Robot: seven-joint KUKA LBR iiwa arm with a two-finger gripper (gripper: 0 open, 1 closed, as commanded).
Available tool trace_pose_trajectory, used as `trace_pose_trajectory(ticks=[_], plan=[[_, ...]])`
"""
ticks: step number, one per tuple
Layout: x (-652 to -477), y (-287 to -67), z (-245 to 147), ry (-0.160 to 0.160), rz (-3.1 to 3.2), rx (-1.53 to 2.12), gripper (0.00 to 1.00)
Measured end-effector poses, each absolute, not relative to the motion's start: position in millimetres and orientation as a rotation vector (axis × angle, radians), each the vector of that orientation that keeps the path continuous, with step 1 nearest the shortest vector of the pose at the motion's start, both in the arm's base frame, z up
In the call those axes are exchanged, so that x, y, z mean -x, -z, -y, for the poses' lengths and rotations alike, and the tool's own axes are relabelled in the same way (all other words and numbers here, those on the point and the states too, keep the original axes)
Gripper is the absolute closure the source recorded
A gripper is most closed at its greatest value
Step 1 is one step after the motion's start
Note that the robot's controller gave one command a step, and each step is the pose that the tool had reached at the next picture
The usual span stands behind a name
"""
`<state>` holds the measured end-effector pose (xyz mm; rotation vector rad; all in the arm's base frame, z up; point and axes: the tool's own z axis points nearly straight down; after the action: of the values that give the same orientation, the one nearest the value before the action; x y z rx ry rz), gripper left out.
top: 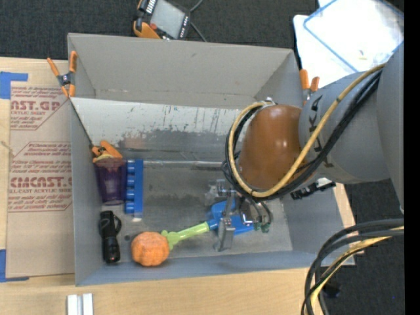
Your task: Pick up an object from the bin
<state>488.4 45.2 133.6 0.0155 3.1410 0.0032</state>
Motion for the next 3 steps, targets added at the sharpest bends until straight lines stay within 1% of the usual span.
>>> trace_pose_trajectory(ticks=[1, 2, 3], plan=[[-484.0, -161, -22, -0.002, -3.138, 0.034, 0.00], [-496.8, -118, -45, -0.006, -3.146, 0.071, 0.00], [-497.0, -111, -43, -0.004, -3.137, 0.116, 0.00]])
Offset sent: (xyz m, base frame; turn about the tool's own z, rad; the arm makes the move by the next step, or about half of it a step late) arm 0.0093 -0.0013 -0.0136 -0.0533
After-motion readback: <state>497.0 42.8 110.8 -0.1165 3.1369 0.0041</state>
